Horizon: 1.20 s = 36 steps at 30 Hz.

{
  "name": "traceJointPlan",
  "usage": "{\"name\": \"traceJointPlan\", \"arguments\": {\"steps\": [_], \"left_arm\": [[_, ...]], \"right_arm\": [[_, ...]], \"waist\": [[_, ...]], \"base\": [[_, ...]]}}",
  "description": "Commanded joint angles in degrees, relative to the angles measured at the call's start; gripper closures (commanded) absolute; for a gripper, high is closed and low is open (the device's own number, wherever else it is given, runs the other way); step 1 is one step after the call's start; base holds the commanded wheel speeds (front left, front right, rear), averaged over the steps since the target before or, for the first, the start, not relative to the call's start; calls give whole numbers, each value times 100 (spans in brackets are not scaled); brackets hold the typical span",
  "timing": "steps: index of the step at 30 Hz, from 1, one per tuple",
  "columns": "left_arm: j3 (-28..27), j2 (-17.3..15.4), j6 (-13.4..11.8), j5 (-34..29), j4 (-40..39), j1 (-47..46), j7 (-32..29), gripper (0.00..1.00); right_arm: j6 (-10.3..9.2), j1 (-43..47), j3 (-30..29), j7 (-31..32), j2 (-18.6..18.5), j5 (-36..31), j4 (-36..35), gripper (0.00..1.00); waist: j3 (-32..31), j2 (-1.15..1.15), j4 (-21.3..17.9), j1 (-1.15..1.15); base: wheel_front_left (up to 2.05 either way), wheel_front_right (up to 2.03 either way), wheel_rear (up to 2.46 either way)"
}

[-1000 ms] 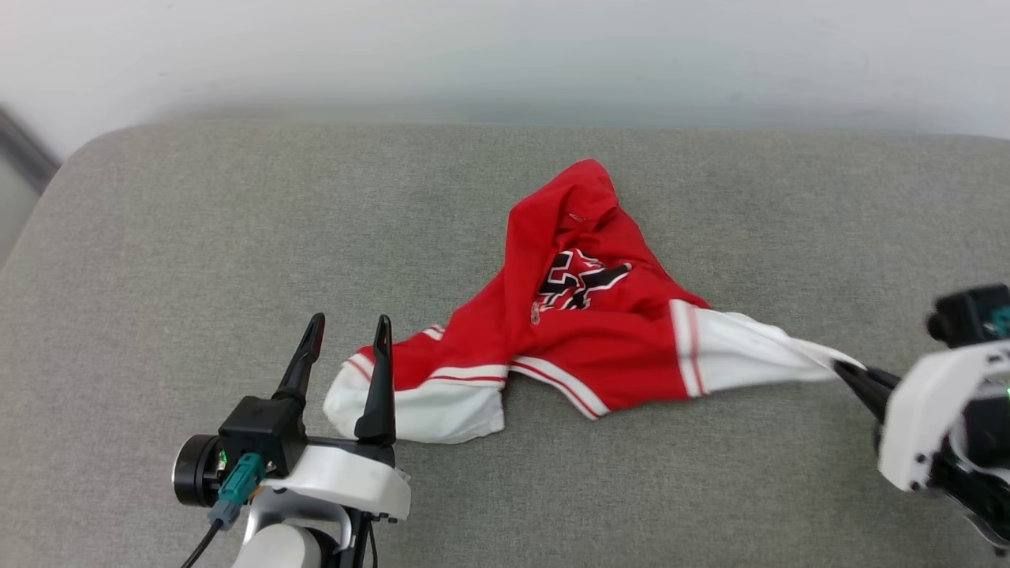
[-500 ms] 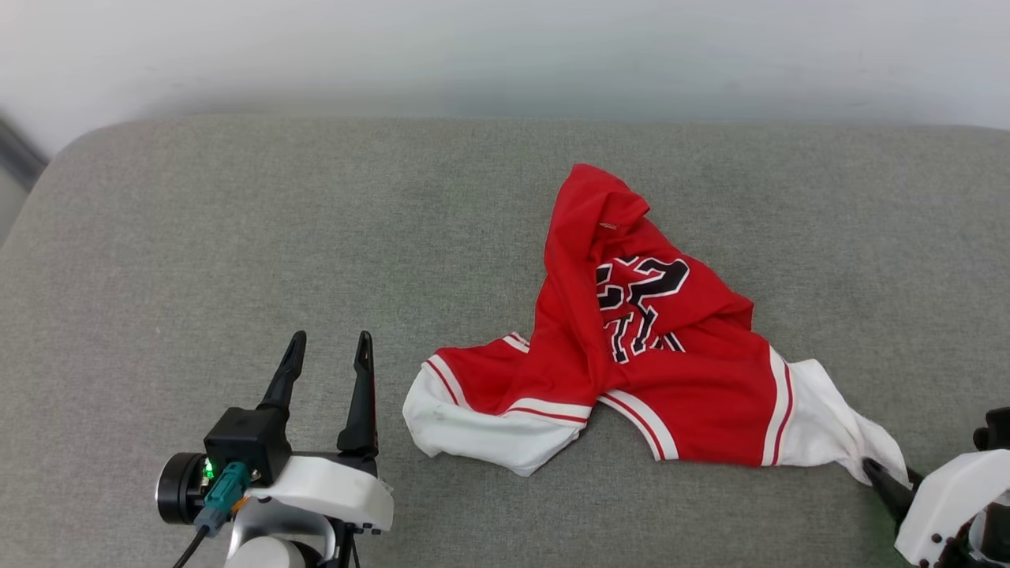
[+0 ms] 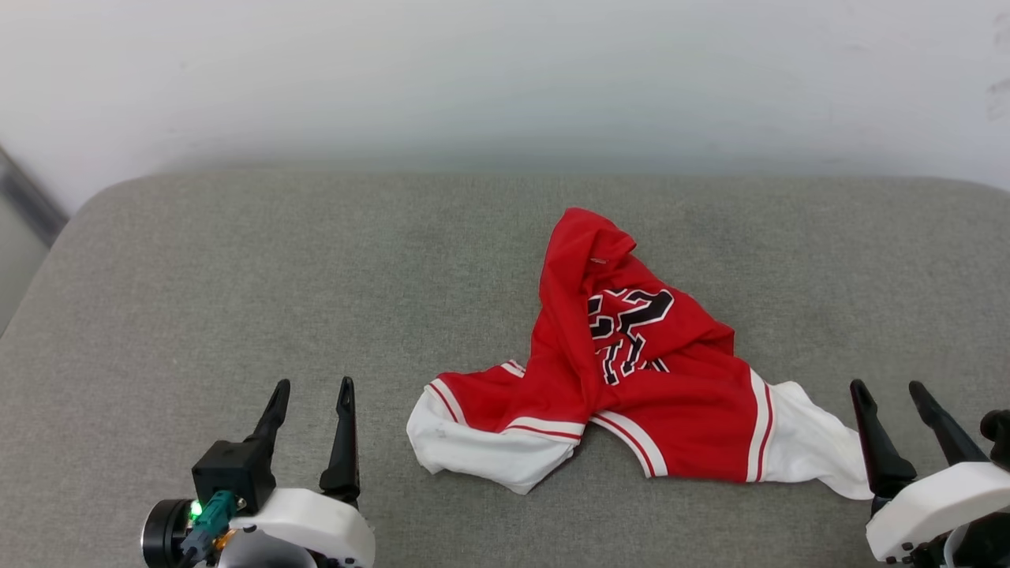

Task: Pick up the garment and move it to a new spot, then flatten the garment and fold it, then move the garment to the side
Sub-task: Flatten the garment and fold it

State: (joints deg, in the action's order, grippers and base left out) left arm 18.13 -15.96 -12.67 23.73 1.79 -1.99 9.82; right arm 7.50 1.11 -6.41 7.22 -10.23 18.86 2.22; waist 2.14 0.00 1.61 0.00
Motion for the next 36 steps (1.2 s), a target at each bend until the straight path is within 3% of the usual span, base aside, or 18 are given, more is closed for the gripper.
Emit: {"name": "traceJointPlan", "arguments": {"steps": [1, 7, 18, 30, 31, 32, 34, 36], "left_arm": [[-14, -44, -3, 28, -5, 87, -33, 0], [64, -267, 85, 180, -130, 105, -741, 0], [632, -719, 561, 627, -228, -379, -3046, 0], [882, -788, 857, 907, 578, -1108, -4207, 0], [902, -804, 868, 951, 669, -1106, -4341, 8], [937, -815, 885, 1001, 765, -1079, -4494, 36], [1016, -837, 893, 1074, 921, -1025, -4784, 61], [1126, -837, 929, 1170, 1035, -938, -5076, 100]], "right_arm": [[-3, 78, 12, -81, 57, -51, -89, 0], [-2, 370, 137, -273, 307, -415, -715, 0], [-2, 451, 482, -192, 496, -598, -1533, 0], [-2, -26, 693, -405, 413, -481, -1520, 0], [-2, -52, 698, -428, 410, -473, -1500, 0], [-2, -74, 694, -443, 406, -466, -1468, 0], [-2, -108, 693, -473, 396, -446, -1423, 0], [-2, -131, 694, -506, 392, -425, -1398, 0]], "waist": [[-65, 0, -14, 0], [-247, 0, -122, 0], [125, 0, -478, 0], [995, 0, -781, 0], [1027, 0, -791, 0], [1043, 0, -797, 0], [1066, 0, -810, 0], [1066, 0, -816, 0]], "base": [[0, 0, 0], [0, 0, 0], [0, 0, 0], [0, 0, 0], [0, 0, 0], [0, 0, 0], [0, 0, 0], [0, 0, 0]]}}
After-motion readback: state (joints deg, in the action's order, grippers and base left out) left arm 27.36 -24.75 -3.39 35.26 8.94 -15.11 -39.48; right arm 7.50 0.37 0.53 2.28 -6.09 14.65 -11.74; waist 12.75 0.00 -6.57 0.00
